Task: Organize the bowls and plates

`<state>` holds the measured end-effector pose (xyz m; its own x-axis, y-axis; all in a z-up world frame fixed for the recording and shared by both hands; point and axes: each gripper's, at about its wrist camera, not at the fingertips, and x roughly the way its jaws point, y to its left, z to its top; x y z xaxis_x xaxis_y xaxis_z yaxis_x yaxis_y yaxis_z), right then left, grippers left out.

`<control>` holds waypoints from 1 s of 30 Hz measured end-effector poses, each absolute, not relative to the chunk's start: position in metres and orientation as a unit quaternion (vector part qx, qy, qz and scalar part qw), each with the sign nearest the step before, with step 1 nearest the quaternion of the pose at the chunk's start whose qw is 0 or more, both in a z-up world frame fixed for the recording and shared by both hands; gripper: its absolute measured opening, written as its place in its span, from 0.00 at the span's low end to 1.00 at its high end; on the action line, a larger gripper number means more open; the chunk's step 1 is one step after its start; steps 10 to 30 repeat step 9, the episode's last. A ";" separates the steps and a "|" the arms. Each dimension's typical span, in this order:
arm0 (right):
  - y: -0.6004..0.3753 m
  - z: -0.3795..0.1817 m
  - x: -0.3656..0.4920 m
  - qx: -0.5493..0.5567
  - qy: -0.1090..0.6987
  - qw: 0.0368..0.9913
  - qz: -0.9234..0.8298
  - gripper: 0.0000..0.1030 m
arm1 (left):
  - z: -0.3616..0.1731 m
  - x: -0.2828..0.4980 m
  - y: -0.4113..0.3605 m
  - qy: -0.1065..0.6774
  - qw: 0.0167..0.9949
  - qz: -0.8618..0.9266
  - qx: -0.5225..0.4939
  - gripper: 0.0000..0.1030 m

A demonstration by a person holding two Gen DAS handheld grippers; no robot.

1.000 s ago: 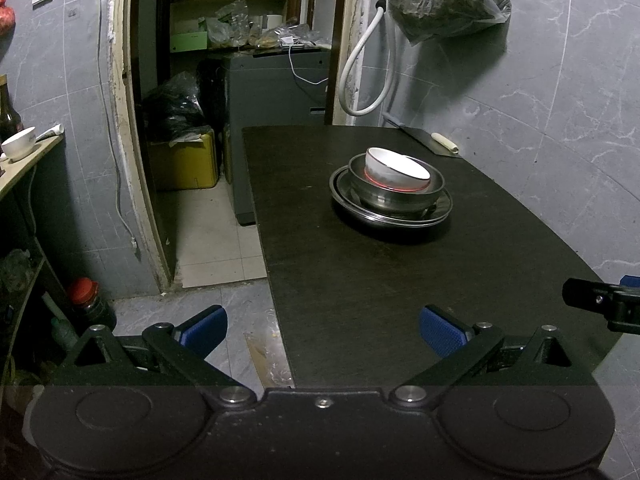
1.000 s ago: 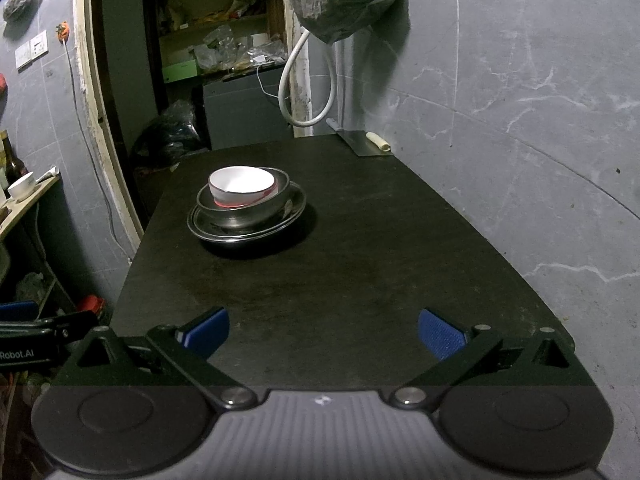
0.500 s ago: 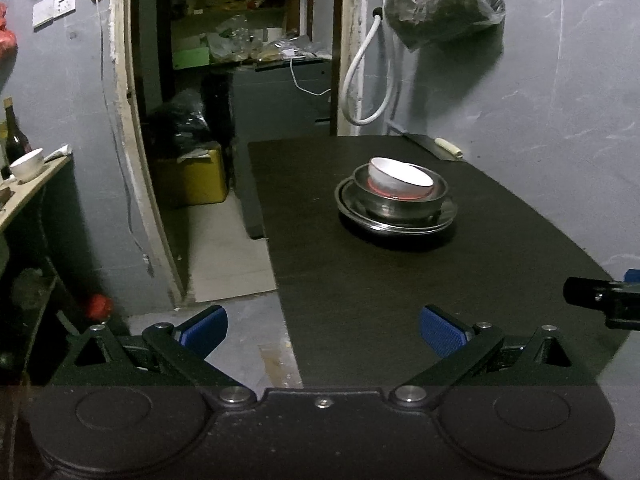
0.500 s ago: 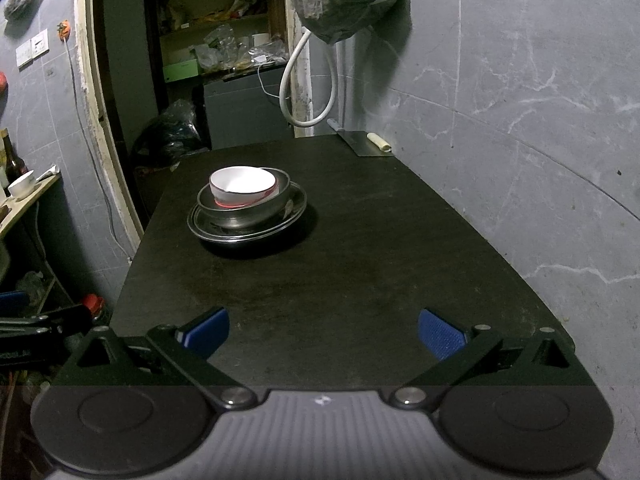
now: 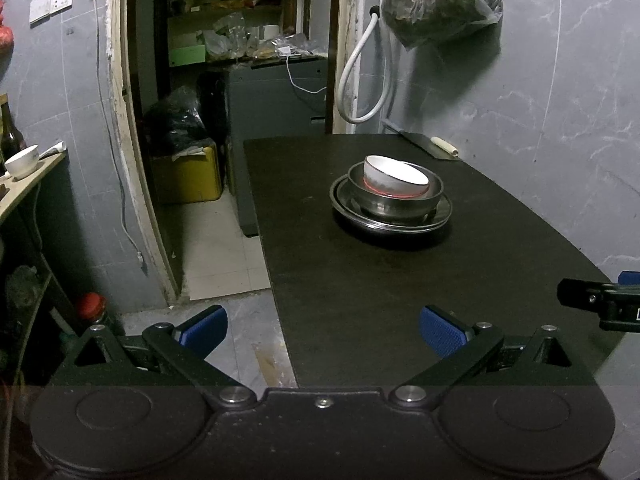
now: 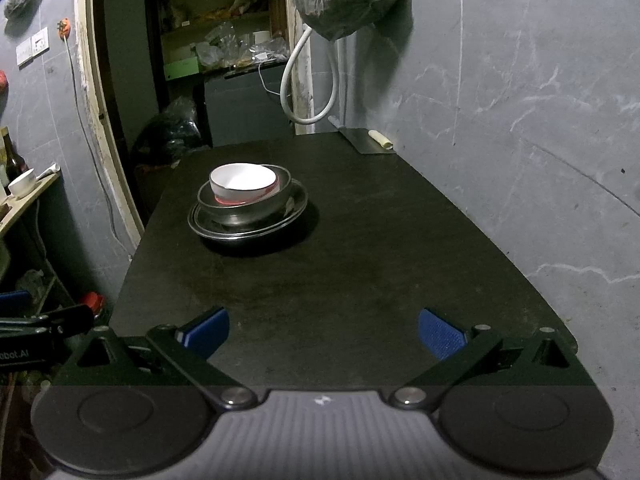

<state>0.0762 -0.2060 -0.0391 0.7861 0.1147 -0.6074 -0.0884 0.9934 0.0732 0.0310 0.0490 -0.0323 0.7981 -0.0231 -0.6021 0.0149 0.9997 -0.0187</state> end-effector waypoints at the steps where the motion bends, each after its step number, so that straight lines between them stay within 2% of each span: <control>1: -0.206 -0.039 0.077 0.020 0.323 0.945 0.054 1.00 | -0.033 0.031 0.048 0.318 0.948 -0.010 -0.007 0.99; 30: -0.209 -0.042 0.081 0.023 0.328 0.943 0.055 1.00 | -0.034 0.035 0.048 0.322 0.947 -0.011 -0.006 0.99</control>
